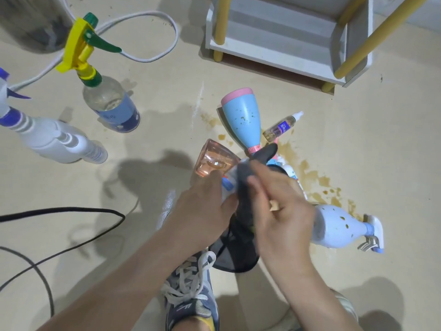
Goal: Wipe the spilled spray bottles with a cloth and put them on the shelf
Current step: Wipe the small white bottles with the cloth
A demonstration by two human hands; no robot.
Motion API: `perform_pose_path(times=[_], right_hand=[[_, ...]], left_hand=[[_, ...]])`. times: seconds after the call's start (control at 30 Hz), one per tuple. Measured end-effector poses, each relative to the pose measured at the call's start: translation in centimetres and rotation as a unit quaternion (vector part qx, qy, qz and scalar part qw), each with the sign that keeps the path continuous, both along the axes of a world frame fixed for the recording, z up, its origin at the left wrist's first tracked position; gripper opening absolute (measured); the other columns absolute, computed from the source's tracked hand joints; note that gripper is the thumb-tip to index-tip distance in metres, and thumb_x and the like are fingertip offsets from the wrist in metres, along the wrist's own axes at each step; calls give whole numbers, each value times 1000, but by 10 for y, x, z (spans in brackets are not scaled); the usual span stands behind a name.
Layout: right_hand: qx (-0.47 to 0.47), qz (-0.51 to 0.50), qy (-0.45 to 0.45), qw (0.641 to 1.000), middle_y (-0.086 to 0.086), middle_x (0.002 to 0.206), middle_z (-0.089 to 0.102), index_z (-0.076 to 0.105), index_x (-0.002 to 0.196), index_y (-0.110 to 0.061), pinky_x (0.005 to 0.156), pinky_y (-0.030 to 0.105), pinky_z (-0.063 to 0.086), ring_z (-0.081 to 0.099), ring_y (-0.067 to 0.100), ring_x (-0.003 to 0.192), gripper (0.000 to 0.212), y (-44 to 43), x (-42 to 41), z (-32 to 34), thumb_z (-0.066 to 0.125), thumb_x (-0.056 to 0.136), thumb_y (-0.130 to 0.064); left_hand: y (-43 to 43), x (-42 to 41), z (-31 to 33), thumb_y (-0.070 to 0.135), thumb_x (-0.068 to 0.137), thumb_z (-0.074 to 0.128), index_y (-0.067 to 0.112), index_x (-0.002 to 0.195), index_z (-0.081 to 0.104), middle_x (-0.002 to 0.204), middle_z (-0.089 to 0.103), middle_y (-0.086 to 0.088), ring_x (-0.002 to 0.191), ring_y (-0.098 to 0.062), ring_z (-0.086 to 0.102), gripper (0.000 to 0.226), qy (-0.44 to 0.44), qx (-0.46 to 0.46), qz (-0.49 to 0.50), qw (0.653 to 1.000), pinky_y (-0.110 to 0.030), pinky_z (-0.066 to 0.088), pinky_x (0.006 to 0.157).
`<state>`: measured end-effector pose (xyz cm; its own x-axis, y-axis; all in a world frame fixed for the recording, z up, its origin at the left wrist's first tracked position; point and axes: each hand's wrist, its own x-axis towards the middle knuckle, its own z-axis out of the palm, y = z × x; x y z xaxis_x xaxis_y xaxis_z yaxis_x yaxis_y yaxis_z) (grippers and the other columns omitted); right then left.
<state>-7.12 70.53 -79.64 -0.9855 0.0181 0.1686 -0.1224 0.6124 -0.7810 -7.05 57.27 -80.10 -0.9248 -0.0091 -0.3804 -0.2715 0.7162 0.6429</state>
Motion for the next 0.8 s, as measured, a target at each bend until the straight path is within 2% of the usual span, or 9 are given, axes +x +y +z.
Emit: perform_pose_path(times=[0.07,0.13,0.23,0.33,0.43,0.5,0.57,0.7,0.8], right_hand=[[105,83,15,991,-12,132,61,71,117,-28,100,27,34,49,18,109,32,-2,1,-9,47,98,-36],[106,67,-45,991,-6,133,61,72,112,-25,101,36,36,49,21,119,40,0,-13,-17,39,97,-41],[-26,20,-217,976,1,76,61,56,73,-8,72,35,45,53,18,77,38,-1,-32,-15,39,95,-34],[-187,-75,-405,892,7,61,49,49,65,-10,57,27,38,47,17,59,30,2,-49,-2,55,93,-18],[-282,-100,-480,824,-5,41,53,49,60,-11,52,22,42,53,10,42,34,11,-45,1,57,93,-4],[-320,-117,-461,819,-7,51,62,58,66,-14,56,20,47,62,9,55,33,3,-36,-3,50,96,-4],[-370,-151,-439,805,-1,76,73,67,82,-21,68,29,53,70,17,72,20,-3,-22,-8,53,96,-19],[-537,-264,-386,702,6,108,75,69,114,-13,85,36,54,71,23,99,37,13,-22,-4,54,97,-42],[-549,-225,-343,729,6,118,71,63,127,-9,92,35,51,68,21,108,45,14,-29,-1,51,99,-42]], left_hand=[[3,4,6,34,97,43,21,120,44,113,59,0,100,-27,60,27,45,-51,-36,997,-32,41,78],[6,12,7,40,97,42,20,125,44,115,57,0,98,-28,61,34,80,-94,-67,990,-35,42,77],[1,16,-2,49,91,39,15,120,54,100,63,-2,70,-29,65,47,108,-126,-115,979,-35,44,54],[-9,22,-6,48,88,38,15,118,58,90,62,0,55,-24,60,49,143,-162,-156,964,-30,38,42],[-10,21,1,47,89,40,17,126,53,100,62,2,67,-23,61,49,181,-117,-156,964,-30,42,45],[-4,12,7,48,89,40,16,127,52,104,61,0,77,-26,61,51,183,-72,-125,972,-32,46,52],[4,5,10,51,90,39,19,133,48,112,60,1,89,-26,58,55,149,-23,-73,986,-35,48,65],[2,13,3,51,89,39,31,131,45,117,56,10,102,-19,55,48,78,67,12,995,-39,47,84],[5,18,-3,45,91,36,31,130,48,114,59,10,104,-12,56,43,47,162,60,984,-37,46,91]])
